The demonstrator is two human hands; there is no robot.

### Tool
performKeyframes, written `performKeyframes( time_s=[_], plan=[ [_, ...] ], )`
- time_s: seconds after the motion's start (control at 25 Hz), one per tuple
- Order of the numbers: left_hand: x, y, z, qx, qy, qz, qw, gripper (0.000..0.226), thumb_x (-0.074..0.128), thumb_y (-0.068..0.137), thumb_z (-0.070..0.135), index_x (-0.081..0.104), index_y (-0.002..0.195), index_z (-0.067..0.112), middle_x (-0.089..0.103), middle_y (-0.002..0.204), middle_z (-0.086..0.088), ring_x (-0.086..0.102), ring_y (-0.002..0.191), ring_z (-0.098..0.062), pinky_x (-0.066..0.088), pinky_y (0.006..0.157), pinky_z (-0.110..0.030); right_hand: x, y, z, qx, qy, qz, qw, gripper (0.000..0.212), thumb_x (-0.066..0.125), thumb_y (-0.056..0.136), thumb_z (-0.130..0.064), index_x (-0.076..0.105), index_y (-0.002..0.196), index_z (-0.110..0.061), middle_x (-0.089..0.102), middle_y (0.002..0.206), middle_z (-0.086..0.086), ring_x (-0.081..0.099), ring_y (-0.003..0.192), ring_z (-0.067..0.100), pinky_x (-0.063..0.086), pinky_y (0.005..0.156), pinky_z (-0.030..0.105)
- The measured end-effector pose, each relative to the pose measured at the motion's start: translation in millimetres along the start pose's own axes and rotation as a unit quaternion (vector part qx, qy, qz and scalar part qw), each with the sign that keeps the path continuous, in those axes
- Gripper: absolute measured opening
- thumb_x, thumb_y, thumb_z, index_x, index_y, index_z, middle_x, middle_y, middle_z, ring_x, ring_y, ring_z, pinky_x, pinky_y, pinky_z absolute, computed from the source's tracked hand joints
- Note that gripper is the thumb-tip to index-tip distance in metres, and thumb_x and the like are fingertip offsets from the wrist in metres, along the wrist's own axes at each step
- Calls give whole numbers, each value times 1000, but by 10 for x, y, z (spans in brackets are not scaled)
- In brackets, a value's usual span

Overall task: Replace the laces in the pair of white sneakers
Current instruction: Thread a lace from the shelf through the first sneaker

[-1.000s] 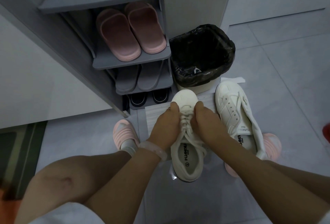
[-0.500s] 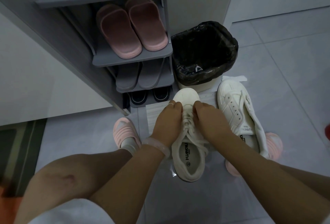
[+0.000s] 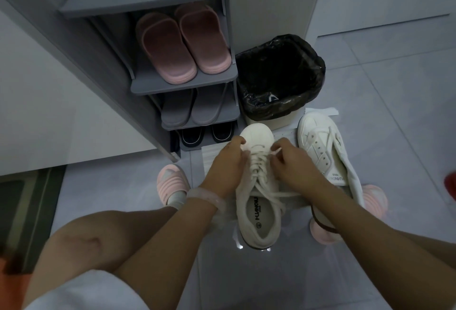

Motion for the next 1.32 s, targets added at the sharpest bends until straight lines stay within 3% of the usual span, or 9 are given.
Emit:
performKeyframes(
  time_s=[0.08, 0.16, 0.24, 0.36, 0.52, 0.76, 0.96, 1.2, 1.32],
  plan=[
    [-97, -101, 31, -3, -38, -2, 999, 21, 40, 97, 21, 45, 113, 8, 57, 97, -9, 55, 84, -20, 44, 73, -29, -55, -174, 29, 30, 50, -62, 996, 36, 50, 92, -40, 42, 116, -14, 62, 87, 5, 60, 74, 16, 48, 65, 27],
    [-104, -260, 85, 3, -1, -59, 998, 22, 47, 93, 22, 44, 111, 9, 54, 104, -6, 51, 80, -16, 40, 65, -23, 48, -429, 36, 40, -8, -128, 991, 54, 57, 85, -49, 35, 124, -19, 58, 100, 0, 60, 83, 13, 46, 66, 22],
    [-59, -425, 115, -7, 49, -114, 992, 35, 55, 87, 28, 41, 114, 11, 48, 111, -4, 51, 86, -18, 39, 67, -25, 211, -634, -6, 21, -89, -113, 989, 62, 58, 83, -48, 30, 130, -19, 52, 117, 4, 58, 100, 20, 46, 76, 27],
    [2, -490, 157, -1, 114, -72, 991, 33, 54, 87, 30, 41, 111, 11, 50, 111, -6, 54, 98, -26, 44, 78, -33, 256, -628, -44, 41, -81, -35, 995, 51, 50, 87, -46, 33, 126, -16, 54, 116, 9, 59, 98, 26, 47, 76, 32],
    [84, -438, 178, 14, 169, 1, 985, 31, 48, 89, 25, 41, 113, 7, 52, 111, -12, 56, 97, -31, 42, 75, -34, 151, -395, -104, 59, -127, -12, 990, 50, 44, 90, -49, 37, 123, -12, 58, 112, 12, 59, 100, 28, 46, 79, 34],
    [70, -367, 132, 5, 135, -47, 990, 38, 56, 83, 13, 39, 115, 3, 49, 113, -15, 53, 99, -30, 35, 70, -25, 216, -302, -208, 37, -221, -72, 972, 53, 50, 89, -40, 32, 126, -7, 56, 118, 14, 57, 105, 30, 40, 75, 31],
    [11, -353, 61, -36, 90, -28, 995, 34, 56, 79, 8, 37, 107, 5, 44, 103, -12, 51, 96, -31, 32, 68, -28, 236, -396, -56, 32, -202, 7, 979, 32, 39, 94, -24, 33, 123, -10, 62, 101, 14, 61, 88, 33, 36, 63, 30],
    [-34, -403, -76, -50, 103, -33, 993, 36, 57, 80, 13, 38, 110, 3, 37, 96, -5, 49, 95, -30, 31, 68, -28, 193, -495, 148, 44, -214, -5, 976, 29, 38, 95, -21, 34, 122, -11, 62, 97, 12, 61, 86, 29, 37, 63, 29],
    [-26, -426, -100, -57, 102, -44, 992, 24, 55, 83, 20, 38, 95, 9, 45, 91, -6, 48, 83, -24, 33, 66, -28, 218, -485, 114, 77, -148, -21, 986, 24, 39, 94, -20, 35, 115, -9, 55, 90, 10, 55, 80, 27, 38, 65, 30]
  ],
)
Point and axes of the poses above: each hand's wrist, its own y-axis towards the middle knuckle, its own x-axis out of the palm, z = x × y, the point moved 4 cm from there along y, towards the middle knuckle
